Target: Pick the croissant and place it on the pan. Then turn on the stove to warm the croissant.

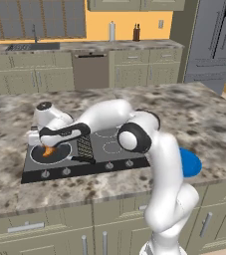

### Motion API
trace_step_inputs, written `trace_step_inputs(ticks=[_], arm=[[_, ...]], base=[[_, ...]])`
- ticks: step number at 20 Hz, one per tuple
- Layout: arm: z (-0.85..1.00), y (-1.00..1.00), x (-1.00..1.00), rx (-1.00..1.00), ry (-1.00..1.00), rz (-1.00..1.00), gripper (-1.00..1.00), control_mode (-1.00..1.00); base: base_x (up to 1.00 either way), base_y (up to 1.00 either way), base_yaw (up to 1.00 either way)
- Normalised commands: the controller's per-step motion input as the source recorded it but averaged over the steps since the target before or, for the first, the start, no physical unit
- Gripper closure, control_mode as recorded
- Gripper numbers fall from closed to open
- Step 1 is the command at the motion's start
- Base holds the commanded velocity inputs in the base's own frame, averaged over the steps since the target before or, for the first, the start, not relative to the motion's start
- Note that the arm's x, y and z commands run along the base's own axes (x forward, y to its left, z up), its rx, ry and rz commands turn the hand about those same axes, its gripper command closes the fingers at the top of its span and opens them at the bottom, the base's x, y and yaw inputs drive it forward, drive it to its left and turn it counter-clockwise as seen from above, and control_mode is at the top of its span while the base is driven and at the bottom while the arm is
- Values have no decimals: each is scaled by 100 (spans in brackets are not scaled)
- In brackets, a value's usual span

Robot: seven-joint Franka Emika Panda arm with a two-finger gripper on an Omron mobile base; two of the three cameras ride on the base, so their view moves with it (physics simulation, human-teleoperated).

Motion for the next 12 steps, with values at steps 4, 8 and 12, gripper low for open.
trace_step_inputs(ticks=[4,8,12], arm=[[15,-28,-57,11,0,-9,-100,-100],[17,-13,-51,10,0,-8,-100,-100],[12,0,-35,4,0,-4,-100,-100]], base=[[0,0,0],[0,0,0],[0,0,0]])
